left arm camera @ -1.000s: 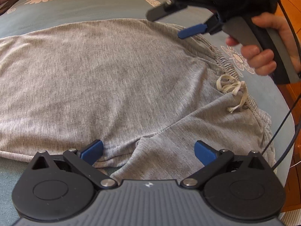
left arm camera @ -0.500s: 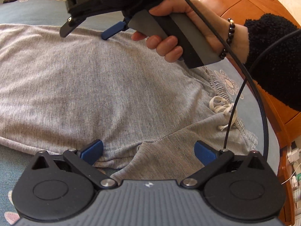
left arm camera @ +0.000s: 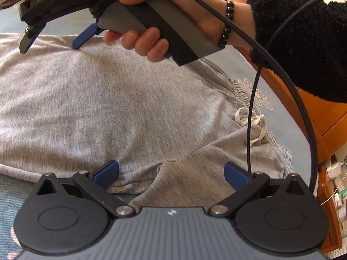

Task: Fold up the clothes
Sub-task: 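Close the right gripper on the sweatpants waistband edge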

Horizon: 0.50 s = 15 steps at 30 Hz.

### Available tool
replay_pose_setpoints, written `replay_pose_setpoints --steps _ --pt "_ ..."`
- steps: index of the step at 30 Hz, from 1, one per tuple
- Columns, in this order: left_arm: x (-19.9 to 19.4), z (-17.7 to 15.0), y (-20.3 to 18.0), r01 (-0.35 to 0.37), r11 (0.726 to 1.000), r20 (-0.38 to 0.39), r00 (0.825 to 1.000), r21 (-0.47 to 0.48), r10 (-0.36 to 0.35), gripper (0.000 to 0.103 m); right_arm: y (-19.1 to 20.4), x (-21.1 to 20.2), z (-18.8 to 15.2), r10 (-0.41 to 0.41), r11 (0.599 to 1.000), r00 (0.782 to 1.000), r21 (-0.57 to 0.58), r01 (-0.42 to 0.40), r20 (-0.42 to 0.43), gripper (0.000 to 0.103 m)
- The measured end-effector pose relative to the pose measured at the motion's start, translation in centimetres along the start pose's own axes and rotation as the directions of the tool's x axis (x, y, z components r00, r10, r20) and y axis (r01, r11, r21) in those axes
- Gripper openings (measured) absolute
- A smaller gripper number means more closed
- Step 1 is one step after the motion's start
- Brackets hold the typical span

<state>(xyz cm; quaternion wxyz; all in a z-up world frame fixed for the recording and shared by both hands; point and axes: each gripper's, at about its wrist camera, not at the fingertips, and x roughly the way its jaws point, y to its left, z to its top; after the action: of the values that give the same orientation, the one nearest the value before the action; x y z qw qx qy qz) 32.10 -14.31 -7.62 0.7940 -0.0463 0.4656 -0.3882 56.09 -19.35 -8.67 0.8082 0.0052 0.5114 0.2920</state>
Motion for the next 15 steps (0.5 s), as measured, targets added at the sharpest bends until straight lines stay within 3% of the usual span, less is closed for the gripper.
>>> replay_pose_setpoints --steps 4,7,11,15 --pt "-0.3 0.7 -0.3 -0.019 1.000 -0.041 0.999 0.018 0.020 0.102 -1.0 -3.4 -0.5 -0.021 0.999 0.999 0.040 0.020 0.040 0.103" --pt "-1.3 1.1 -0.5 -0.057 0.998 -0.024 0.998 0.037 0.057 0.102 -2.1 -7.0 -2.2 -0.051 0.997 0.997 0.060 0.048 0.054 0.103" --pt "-2.5 2.2 -1.0 -0.106 0.989 -0.014 0.994 0.104 0.108 0.102 -4.1 -12.0 -6.7 -0.104 0.990 0.994 0.104 0.099 0.038 0.103" --pt "-1.6 3.8 -1.7 -0.122 0.981 -0.043 0.991 0.149 0.130 0.102 -7.1 -17.2 -13.0 -0.200 0.955 0.979 0.214 0.204 -0.038 0.103"
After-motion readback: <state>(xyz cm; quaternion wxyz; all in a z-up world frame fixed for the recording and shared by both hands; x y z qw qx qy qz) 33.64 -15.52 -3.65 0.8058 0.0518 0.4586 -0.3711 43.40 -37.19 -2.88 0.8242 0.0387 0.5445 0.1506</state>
